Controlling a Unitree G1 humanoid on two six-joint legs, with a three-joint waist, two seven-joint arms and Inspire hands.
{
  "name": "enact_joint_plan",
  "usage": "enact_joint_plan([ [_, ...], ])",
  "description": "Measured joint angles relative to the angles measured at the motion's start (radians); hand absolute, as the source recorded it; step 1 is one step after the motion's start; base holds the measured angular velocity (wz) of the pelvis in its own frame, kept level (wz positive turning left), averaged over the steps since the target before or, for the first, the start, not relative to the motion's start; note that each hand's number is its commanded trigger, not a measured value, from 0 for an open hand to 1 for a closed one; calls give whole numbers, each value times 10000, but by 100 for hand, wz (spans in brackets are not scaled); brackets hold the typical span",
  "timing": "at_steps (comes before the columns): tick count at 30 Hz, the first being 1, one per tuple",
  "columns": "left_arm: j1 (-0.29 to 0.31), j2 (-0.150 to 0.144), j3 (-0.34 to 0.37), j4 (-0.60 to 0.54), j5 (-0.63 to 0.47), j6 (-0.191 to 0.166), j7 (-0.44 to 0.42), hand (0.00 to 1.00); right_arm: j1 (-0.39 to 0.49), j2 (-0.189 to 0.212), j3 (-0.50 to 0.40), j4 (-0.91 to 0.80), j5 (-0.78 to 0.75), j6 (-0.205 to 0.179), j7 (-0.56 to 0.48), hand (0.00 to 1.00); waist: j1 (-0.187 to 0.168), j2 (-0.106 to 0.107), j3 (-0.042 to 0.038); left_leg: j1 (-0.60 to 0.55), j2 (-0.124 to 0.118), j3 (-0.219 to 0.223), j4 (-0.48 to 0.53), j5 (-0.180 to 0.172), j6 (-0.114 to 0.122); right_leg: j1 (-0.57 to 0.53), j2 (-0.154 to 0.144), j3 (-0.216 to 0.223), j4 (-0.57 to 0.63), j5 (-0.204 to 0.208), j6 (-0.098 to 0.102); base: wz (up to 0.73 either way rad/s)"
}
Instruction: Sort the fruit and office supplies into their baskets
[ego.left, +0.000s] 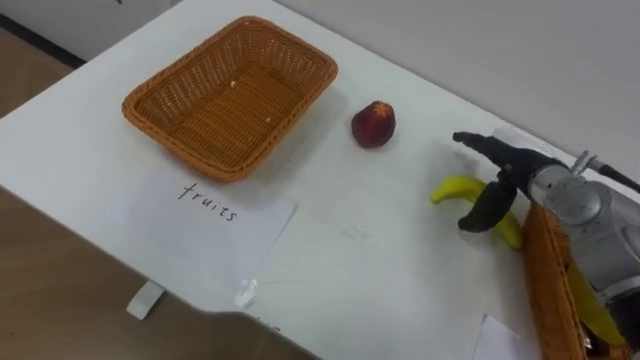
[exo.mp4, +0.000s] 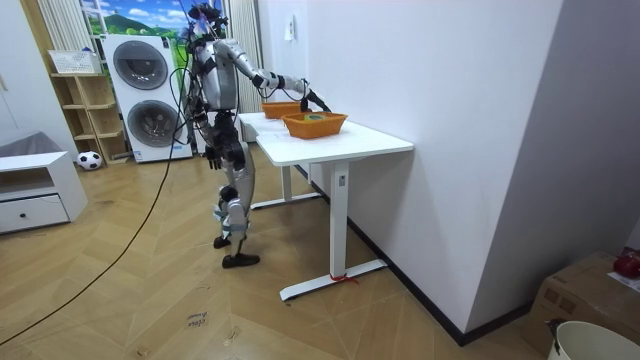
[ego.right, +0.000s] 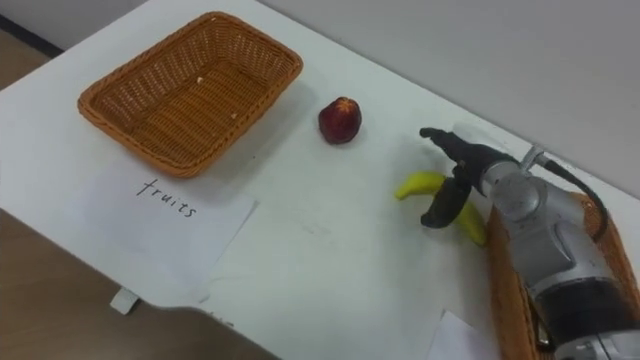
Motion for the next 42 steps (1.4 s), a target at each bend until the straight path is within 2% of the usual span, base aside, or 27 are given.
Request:
enact_joint_plan([
  [8,-79,98,0,-9,-1,0,19,0,-70,0,103,96,-96,149,528,0,-11,-72,51,-33,-3,-7,-1,-1,-1,-19,-7,-16,8,0,0,0],
  [21,-262,107,-4,-7,-2,0,31,0,-218,0,126,93,-443,219,1004,0,17,-99,58,-60,-4,-14,-66,-2,-1,-62,-5,-36,5,2,-3,0],
  [26,-307,117,-5,-2,-8,0,28,0,-364,0,257,94,-461,331,1113,0,-3,-168,98,-49,-1,-12,-76,-1,-1,-62,0,-31,-2,2,-3,0],
  [27,-311,117,-5,-2,-8,0,28,0,-366,0,271,93,-463,336,1117,24,-3,-175,97,-49,-1,-12,-77,-2,-1,-62,0,-32,-2,2,-3,0],
  [28,-349,118,-5,-1,-8,-1,27,0,-366,0,281,94,-465,342,1156,93,-2,-182,95,-49,-1,-12,-79,-2,-1,-62,-1,-32,-2,2,-3,0],
  [29,-402,120,-13,3,-8,-1,27,0,-366,0,286,94,-471,348,1194,100,-2,-177,99,-46,-1,-12,-80,-2,-1,-62,0,-28,-2,2,-3,0],
  [33,-444,130,-101,52,-8,-6,26,0,-368,0,297,93,-501,405,1192,100,18,-159,112,-15,-1,7,-81,-1,-1,-42,1,-14,-3,2,-3,0],
  [34,-443,130,-133,57,-6,-6,25,0,-393,0,295,92,-560,417,1107,100,17,-124,139,-14,0,8,-80,-2,-1,-42,2,-8,-4,2,-3,0],
  [39,-505,129,-173,52,-5,-6,24,0,-744,0,295,93,-848,433,1042,100,72,-109,147,-7,3,10,-91,-2,-1,-45,9,-9,-7,2,-4,0],
  [42,-576,129,-178,51,-5,-5,31,0,-739,0,312,111,-845,429,1114,100,235,-132,130,-6,2,8,-80,-1,-1,-43,8,-7,-9,2,-4,0],
])
